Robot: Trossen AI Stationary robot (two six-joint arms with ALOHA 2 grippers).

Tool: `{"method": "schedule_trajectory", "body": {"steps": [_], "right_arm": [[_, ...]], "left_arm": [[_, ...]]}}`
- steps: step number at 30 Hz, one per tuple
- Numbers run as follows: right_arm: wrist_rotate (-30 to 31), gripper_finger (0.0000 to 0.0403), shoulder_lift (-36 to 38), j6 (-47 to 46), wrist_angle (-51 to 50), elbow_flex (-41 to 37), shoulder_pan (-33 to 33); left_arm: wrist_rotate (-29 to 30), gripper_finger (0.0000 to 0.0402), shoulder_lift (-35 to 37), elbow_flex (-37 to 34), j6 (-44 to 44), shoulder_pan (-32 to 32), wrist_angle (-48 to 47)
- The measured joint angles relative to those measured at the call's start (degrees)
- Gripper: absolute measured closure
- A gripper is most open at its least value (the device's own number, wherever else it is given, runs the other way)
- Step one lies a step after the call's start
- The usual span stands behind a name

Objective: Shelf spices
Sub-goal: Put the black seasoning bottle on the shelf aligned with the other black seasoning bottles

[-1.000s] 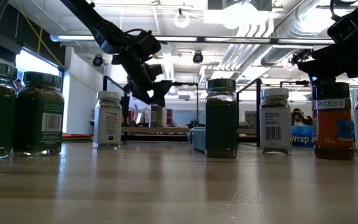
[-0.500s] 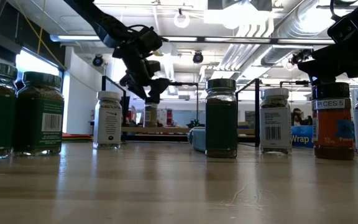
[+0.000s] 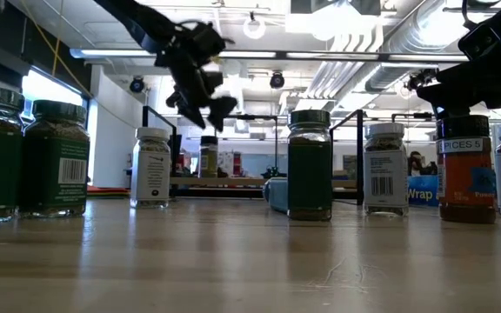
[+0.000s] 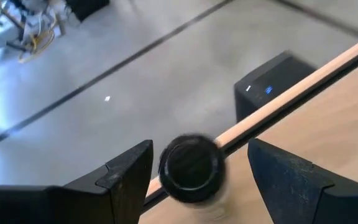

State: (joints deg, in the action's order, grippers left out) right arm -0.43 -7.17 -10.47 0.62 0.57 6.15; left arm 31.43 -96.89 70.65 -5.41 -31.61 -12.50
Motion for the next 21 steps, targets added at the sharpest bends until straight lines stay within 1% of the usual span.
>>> {"method": "schedule_trajectory", "body": {"steps": [2, 6, 9, 12, 14, 18, 21], "right_arm": [[0.0, 0.0243, 0.0, 0.0, 0.0, 0.0, 0.0], [0.0, 0.0243, 0.0, 0.0, 0.0, 0.0, 0.0], [0.0, 0.0243, 0.0, 0.0, 0.0, 0.0, 0.0], [0.0, 0.0243, 0.0, 0.0, 0.2, 0.0, 0.0], [0.0, 0.0243, 0.0, 0.0, 0.2, 0.0, 0.0], [0.0, 0.0243, 0.0, 0.0, 0.2, 0.0, 0.0], [0.1, 0.0243, 0.0, -0.1, 3.6, 0.0, 0.0]], "left_arm": [[-0.5, 0.0143, 2.4, 0.0, 0.3, 1.4, -0.3], [-4.8, 0.0143, 7.8, 0.0, 4.4, 5.8, 0.1], [-6.3, 0.0148, 11.2, -0.6, 5.6, 11.3, 0.1], [-5.9, 0.0157, 13.3, -2.6, 4.9, 18.3, 0.1], [-3.3, 0.0163, 14.0, -4.7, 3.3, 23.6, 0.3], [5.2, 0.0172, 14.1, -8.2, -2.5, 34.1, 0.2], [11.1, 0.0177, 14.1, -9.6, -7.3, 40.9, -0.9]]}}
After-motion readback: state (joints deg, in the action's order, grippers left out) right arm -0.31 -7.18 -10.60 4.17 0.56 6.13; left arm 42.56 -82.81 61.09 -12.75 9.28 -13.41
